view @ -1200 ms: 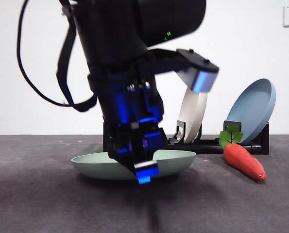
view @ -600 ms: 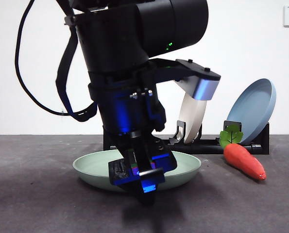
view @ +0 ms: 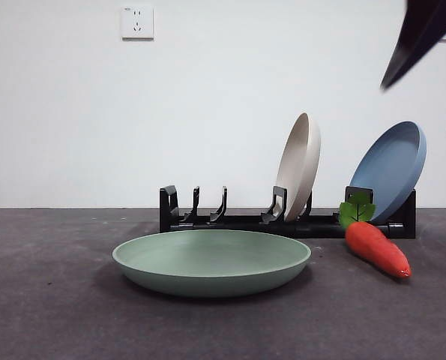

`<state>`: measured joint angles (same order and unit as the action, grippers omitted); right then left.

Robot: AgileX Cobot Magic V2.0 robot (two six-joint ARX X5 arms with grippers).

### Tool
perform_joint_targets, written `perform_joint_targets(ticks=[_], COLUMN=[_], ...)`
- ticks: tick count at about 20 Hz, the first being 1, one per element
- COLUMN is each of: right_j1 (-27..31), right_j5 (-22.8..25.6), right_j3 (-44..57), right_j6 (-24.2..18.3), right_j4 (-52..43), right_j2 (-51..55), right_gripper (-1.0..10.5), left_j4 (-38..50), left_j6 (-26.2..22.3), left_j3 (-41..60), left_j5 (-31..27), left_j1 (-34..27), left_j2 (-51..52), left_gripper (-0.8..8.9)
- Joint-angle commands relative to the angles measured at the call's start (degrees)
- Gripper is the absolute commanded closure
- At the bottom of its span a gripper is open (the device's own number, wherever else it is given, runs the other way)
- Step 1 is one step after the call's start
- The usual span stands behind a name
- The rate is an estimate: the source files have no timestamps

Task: Take the green plate from the plate rack,put the plate on the table,take the carrot from the table,put the carrot in the plate

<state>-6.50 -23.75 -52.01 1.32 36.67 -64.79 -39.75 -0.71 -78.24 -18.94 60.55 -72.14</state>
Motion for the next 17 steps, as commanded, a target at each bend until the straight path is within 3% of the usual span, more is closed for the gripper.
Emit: perform_joint_targets(ticks=[1, 11, 17], right_j1=[-0.85, -8.83, -9.40], right_j5=[3.96, 20.04, 21.33], right_j3=[-0.04, -0.04, -0.02], right_j6=[1.07, 2.16, 5.33], right_j4=[-4.04, -23.96, -29.31], right_j2=[-6.32, -28.94, -32.76], right_gripper=[2.6, 2.6, 5.3], left_j4=[-1.09, -5.09, -6.49], left_j6=[3.54, 5.70, 7.02], left_j3=[-1.57, -1.90, -1.90], left_j5=[0.02, -0.07, -0.28], left_j1=[0.15, 0.15, 0.22], left_j2=[4.04, 10.97, 10.97], left_gripper=[5.48, 5.48, 5.48])
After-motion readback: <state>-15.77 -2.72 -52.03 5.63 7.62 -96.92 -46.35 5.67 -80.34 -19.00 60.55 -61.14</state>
